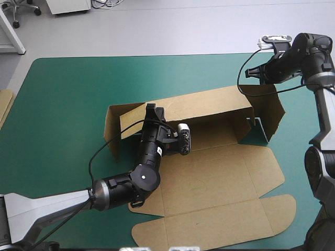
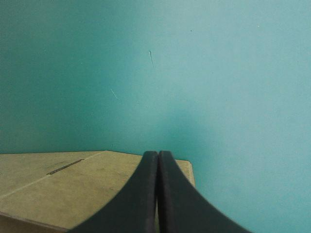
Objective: Fold the box
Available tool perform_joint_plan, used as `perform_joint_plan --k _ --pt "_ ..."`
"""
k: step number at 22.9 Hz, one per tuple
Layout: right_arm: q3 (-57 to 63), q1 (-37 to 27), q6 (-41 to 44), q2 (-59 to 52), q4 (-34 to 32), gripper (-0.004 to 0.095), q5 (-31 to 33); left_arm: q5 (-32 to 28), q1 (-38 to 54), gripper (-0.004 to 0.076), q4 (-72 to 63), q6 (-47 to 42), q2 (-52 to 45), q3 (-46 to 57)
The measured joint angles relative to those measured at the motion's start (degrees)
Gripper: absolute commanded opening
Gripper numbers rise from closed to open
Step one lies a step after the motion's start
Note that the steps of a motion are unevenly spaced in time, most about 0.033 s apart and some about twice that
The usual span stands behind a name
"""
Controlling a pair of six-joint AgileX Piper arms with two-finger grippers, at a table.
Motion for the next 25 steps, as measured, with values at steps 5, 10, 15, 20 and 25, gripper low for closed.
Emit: perform_joint_plan --k 5,10,15,20,25 --pt "3.27 0.0 -0.1 -2.39 0.23 -0.0019 -0.27 0.11 0.0 -0.001 0.0 0.0 0.0 0.0" --pt "12.57 0.0 -1.59 -8.07 2.46 -0.0018 -0.11 0.17 0.0 -0.001 0.03 0.0 0.0 0.06" --pt "16.3 0.0 -2.36 -12.06 4.24 -0.0018 -0.18 0.58 0.0 -0.001 0.03 -1.62 0.0 0.06" --pt "21.88 0.0 -4.65 -15.39 4.94 -0.0018 -0.28 0.69 0.0 -0.001 0.03 -1.92 0.0 0.06" --pt "26.94 0.0 -9.26 -17.17 5.23 -0.0016 -1.1 0.87 0.0 -0.001 0.03 -1.92 0.0 0.06"
